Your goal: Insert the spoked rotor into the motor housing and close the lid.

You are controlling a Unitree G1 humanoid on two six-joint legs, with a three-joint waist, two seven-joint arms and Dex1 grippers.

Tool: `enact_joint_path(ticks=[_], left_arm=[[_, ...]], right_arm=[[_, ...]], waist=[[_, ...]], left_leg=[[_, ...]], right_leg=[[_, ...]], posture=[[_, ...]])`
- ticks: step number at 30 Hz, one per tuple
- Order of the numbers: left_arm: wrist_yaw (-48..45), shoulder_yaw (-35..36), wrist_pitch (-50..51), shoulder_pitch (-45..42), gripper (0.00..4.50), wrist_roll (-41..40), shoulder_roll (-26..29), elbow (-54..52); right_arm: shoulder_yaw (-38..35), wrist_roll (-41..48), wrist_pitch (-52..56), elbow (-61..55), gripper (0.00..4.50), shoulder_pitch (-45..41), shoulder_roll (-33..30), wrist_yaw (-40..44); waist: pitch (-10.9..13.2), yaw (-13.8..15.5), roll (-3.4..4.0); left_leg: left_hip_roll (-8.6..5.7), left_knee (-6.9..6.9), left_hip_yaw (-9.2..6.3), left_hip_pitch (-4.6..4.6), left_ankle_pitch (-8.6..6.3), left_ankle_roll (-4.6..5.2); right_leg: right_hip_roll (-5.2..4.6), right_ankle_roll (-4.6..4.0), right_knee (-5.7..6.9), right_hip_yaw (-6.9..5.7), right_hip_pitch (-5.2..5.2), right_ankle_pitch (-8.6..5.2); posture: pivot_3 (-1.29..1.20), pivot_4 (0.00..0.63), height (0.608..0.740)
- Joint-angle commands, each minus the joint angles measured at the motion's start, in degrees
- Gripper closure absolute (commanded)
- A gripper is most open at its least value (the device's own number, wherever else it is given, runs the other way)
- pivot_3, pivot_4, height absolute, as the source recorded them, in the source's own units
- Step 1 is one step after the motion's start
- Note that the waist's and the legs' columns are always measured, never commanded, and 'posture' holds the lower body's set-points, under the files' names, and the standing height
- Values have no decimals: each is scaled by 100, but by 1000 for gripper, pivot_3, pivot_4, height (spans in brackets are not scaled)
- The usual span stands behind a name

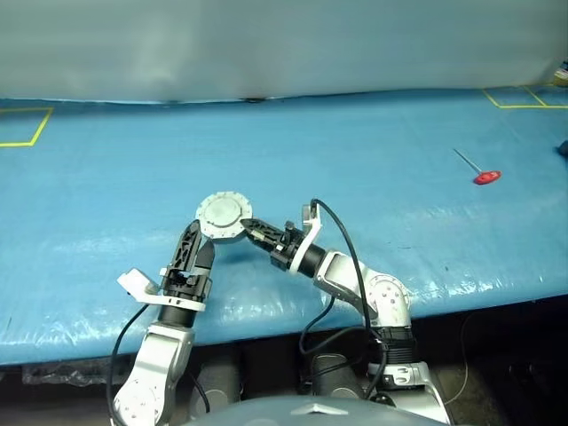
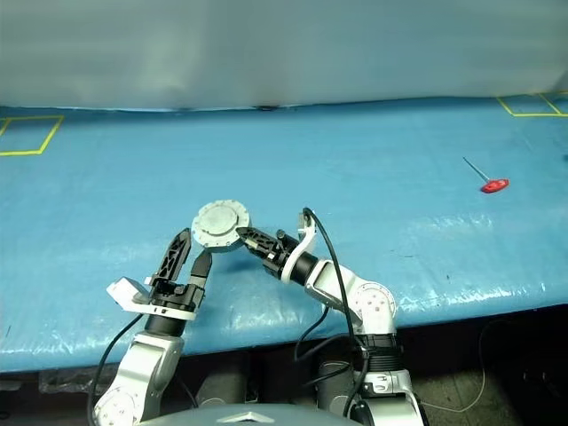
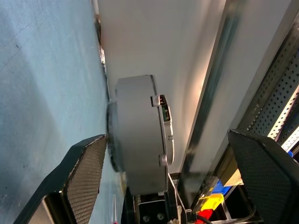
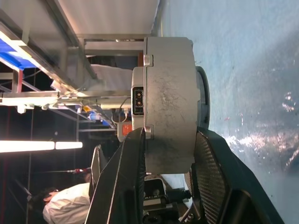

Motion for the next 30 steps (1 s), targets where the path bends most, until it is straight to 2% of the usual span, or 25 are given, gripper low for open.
enact_joint_path(ticks=[1,12,30], left_arm=[[-40,-213,-40,14,0,-106,-458,-61],[177,-397,-143,36,0,-82,-437,-207],[356,-762,-347,305,0,-13,-457,-435]], right_arm=[[220,529,97,-497,3325,56,302,4],[426,971,144,-684,3325,182,122,-193],[396,853,-62,-621,3326,51,120,6]], waist=[[0,1,0],[0,2,-1],[-1,0,-1]], left_leg=[[0,1,0,0,0,0],[0,4,-1,0,0,0],[-1,7,1,2,-1,2]], right_leg=[[0,1,0,0,0,0],[1,1,1,1,2,0],[3,2,3,6,3,1]], posture=[[0,150,740],[0,150,740],[0,150,740]])
